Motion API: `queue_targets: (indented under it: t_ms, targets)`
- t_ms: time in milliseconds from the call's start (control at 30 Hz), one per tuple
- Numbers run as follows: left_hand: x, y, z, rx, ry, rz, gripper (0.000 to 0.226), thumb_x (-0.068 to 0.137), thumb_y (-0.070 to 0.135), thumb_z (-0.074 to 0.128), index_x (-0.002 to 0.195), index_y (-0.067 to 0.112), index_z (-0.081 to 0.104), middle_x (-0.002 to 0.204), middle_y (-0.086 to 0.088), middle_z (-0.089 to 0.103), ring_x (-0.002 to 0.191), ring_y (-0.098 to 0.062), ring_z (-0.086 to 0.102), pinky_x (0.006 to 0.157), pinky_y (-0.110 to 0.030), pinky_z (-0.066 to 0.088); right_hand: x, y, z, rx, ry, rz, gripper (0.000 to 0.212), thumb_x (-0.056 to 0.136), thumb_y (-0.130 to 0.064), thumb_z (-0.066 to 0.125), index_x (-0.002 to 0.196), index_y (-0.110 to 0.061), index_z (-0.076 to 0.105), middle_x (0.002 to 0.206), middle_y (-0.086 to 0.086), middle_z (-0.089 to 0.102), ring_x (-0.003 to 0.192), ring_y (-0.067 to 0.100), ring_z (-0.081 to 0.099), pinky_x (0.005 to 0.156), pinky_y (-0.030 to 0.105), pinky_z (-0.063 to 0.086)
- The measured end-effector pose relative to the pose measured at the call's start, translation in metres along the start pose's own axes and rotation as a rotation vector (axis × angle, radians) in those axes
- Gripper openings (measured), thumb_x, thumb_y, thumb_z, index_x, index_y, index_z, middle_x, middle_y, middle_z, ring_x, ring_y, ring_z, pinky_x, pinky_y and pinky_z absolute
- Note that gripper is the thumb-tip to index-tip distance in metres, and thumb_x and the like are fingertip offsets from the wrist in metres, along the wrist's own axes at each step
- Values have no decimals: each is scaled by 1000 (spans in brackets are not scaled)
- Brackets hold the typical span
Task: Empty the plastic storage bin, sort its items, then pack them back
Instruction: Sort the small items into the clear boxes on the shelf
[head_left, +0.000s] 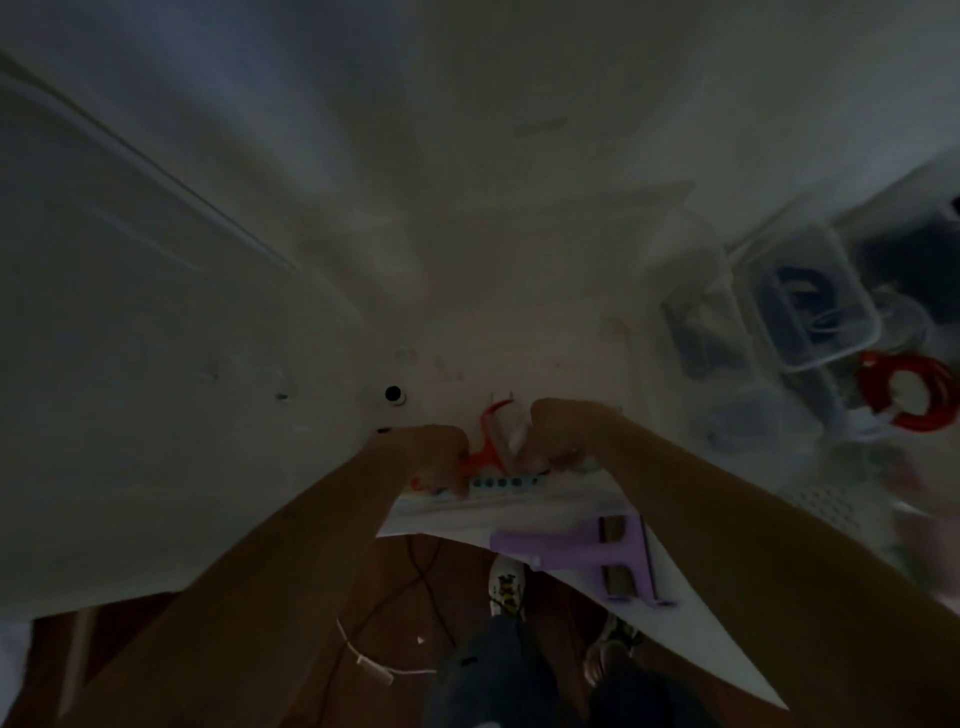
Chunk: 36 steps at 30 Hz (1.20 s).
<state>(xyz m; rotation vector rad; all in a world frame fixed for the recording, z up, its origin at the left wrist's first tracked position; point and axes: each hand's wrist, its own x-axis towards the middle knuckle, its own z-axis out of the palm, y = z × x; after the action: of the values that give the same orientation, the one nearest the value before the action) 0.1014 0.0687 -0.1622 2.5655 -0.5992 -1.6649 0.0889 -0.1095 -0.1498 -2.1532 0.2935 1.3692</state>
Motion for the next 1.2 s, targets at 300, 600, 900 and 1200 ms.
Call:
queue_targets:
  t_ms: [300,600,900,1200]
  targets:
    - [-6,-20,-25,-205,271,162,25,94,27,60,111,11,53,111,-10,62,92,-25,65,81,-39,54,4,9,-23,575,191,13,41,85,-28,75,113,-1,62,102,15,63,90,30,68,81,40,59]
    - [-92,56,-97,-298,647,347,27,93,35,62,116,24,54,89,8,70,67,1,68,62,-12,51,-104,27,-78,1067,461,-372,52,76,-47,79,113,-13,65,105,6,71,97,24,70,80,37,60]
    - [-141,257,-56,-581,689,570,18,84,25,73,101,23,68,74,8,71,59,-10,71,66,-28,55,-241,165,-75,1203,903,-507,48,75,-43,79,109,-11,68,101,7,72,90,20,70,78,37,58]
    - [-69,328,85,-1053,272,328,17,96,4,54,84,6,66,72,-7,70,58,-13,68,57,-27,57,-201,293,33,1239,858,-169,33,92,-50,61,112,-24,61,96,-5,70,91,18,70,73,31,57]
